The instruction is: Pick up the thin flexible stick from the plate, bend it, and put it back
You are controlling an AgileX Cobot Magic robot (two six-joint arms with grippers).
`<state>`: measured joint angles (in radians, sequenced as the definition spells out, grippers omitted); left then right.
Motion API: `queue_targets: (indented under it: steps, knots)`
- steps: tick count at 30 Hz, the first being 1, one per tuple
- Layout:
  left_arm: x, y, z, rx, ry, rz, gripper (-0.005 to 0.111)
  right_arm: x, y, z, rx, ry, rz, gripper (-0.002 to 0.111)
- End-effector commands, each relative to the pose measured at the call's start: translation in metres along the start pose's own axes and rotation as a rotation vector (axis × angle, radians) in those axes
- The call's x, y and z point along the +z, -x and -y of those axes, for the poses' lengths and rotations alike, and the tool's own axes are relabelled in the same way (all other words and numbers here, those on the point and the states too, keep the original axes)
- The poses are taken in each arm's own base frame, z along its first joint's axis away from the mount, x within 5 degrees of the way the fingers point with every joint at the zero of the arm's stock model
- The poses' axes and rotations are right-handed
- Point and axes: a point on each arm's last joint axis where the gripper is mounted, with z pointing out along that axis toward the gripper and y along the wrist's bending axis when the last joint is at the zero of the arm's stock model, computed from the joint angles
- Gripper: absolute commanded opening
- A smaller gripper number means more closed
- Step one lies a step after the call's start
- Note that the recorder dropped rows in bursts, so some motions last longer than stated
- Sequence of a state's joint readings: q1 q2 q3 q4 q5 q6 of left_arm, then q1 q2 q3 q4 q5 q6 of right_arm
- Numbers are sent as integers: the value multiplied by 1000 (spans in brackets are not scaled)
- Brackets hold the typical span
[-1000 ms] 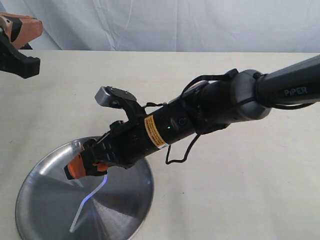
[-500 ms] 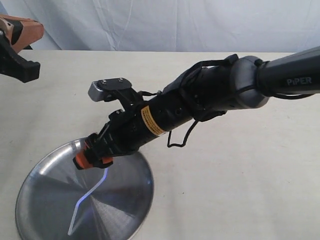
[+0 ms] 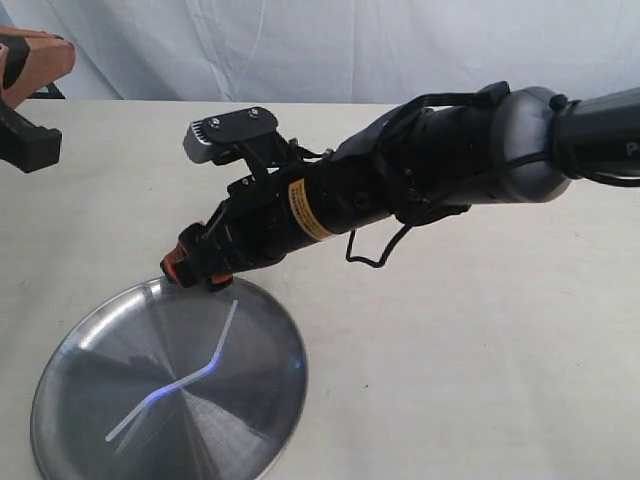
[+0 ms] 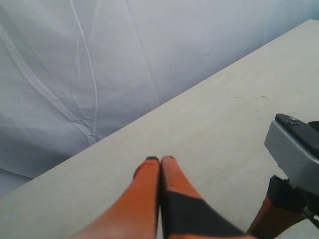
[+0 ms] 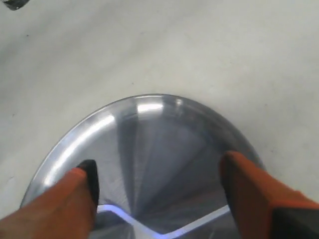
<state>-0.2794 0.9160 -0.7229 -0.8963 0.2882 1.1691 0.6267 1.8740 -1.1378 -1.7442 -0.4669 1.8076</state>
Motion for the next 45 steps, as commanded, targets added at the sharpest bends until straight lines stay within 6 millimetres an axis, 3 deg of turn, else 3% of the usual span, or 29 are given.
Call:
queue_targets:
  steps: [1, 3, 5, 6, 8, 10, 16, 19, 23, 31, 33, 34, 35, 40, 45]
  knots:
    - [-12, -4, -1, -13, 25, -44, 0, -15, 16, 4, -34, -133, 80, 55]
    - [-19, -5, -2, -55, 38, -65, 0, -26, 22, 3, -42, -182, 117, 35]
    - [-27, -4, -1, -95, 42, -67, 0, -40, 28, 1, -62, -229, 157, 5]
    - [-31, -4, 1, -116, 37, -62, 0, -46, 29, 0, -74, -248, 172, 0]
    - [-45, 0, 7, -185, 8, -39, 0, -72, 30, -9, -96, -288, 219, -1]
    - [-61, 3, 14, -220, -24, -4, 0, -100, 19, -22, -102, -289, 245, -1]
    - [-76, 1, 25, -220, -94, -24, 0, -163, -45, -36, -22, -413, 304, -1]
    - [-77, 0, 31, -266, -166, -55, 0, -185, -65, -44, -5, -428, 353, -1]
    - [-77, -1, 31, -263, -156, -58, 0, -200, -70, -50, -14, -432, 409, -1]
    - [-77, -1, 30, -257, -153, -61, 0, -202, -70, -51, -17, -434, 416, -1]
    - [-77, -1, 30, -253, -151, -62, 0, -219, -67, -54, -27, -469, 492, -1]
    - [-77, -1, 30, -246, -146, -64, 0, -241, -69, -58, -1, -487, 585, -1]
    - [-77, -2, 29, -242, -142, -65, 0, -250, -71, -59, 3, -498, 619, -1]
    - [-77, -2, 29, -238, -140, -66, 0, -299, -103, -63, 43, -630, 830, -1]
    - [-77, -2, 29, -238, -140, -66, 0, -321, -132, -74, 57, -735, 988, -1]
